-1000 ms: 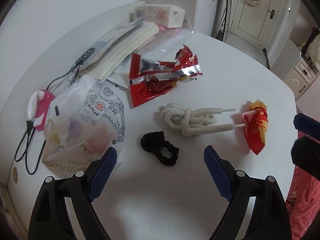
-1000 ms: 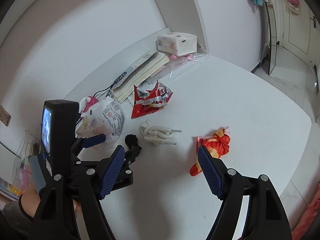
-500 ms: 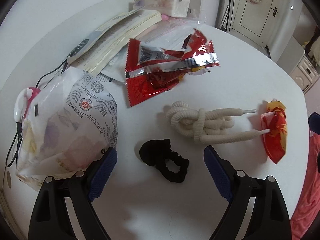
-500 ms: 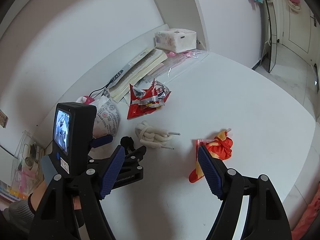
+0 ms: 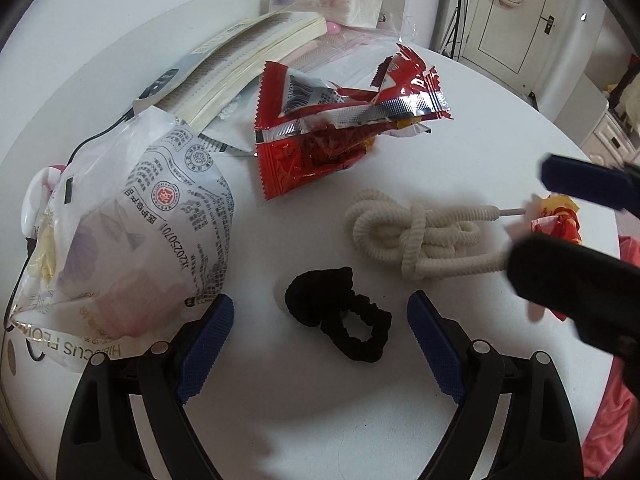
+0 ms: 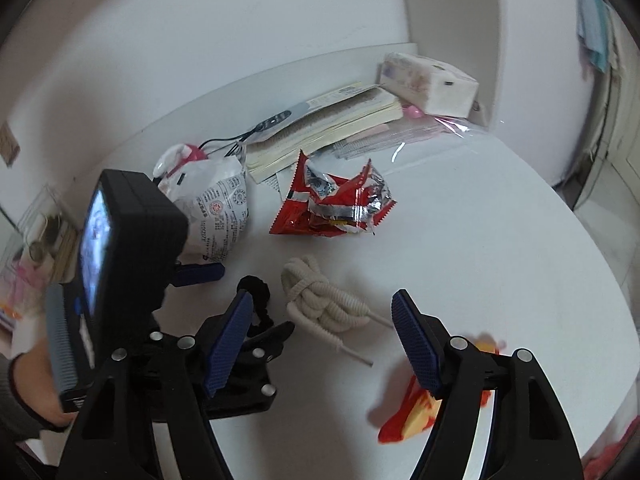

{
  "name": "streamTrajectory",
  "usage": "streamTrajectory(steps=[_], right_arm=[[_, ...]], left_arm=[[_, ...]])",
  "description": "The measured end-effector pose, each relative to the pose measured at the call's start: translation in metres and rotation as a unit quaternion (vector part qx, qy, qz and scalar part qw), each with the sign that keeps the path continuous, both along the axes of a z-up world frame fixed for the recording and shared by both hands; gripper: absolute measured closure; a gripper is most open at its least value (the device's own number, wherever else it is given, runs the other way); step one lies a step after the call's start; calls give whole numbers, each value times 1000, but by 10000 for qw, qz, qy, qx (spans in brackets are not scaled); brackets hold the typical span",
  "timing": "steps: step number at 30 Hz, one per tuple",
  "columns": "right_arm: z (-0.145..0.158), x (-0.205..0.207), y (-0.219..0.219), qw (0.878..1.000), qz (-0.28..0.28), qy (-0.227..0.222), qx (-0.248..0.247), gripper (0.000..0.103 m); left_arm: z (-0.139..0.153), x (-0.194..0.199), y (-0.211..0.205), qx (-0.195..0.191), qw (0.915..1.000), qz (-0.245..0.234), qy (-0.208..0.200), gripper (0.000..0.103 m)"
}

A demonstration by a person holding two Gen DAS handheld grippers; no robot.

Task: Collect trash
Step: 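Grasp the white rope with the right tool while the left tool grasps the black hair tie, then carry the rope with the right tool and the hair tie with the left tool to the bin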

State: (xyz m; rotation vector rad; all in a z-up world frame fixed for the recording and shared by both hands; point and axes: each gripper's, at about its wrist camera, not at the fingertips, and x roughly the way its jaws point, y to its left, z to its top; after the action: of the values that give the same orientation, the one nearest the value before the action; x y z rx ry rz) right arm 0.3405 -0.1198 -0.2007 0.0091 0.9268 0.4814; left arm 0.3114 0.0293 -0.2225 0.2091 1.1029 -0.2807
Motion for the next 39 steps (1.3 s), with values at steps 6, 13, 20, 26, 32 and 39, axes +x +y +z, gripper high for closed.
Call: streamTrajectory(steps=[6, 13, 20, 26, 32, 39], right_arm=[[-19, 21, 12, 9981, 506, 286, -188, 36], [-38, 35, 26, 9951, 752, 499, -396, 50], [-44, 42, 29, 9937, 832, 566, -486, 56], [-45, 48, 31, 9927, 869, 596, -592, 64], [-44, 47, 32, 9926, 842, 575, -654, 67], [-45, 43, 30, 9932, 805, 519, -667, 72]], left_arm=[[1, -4, 6, -2, 9999, -111, -28, 17], [4, 1, 5, 1, 9998, -188, -107, 27], [7, 0, 1, 8, 9993, -325, -205, 45], [10, 0, 1, 128, 9991, -304, -262, 76], [11, 1, 2, 125, 9993, -230, -267, 81], [8, -2, -1, 184, 9990, -260, -325, 84]])
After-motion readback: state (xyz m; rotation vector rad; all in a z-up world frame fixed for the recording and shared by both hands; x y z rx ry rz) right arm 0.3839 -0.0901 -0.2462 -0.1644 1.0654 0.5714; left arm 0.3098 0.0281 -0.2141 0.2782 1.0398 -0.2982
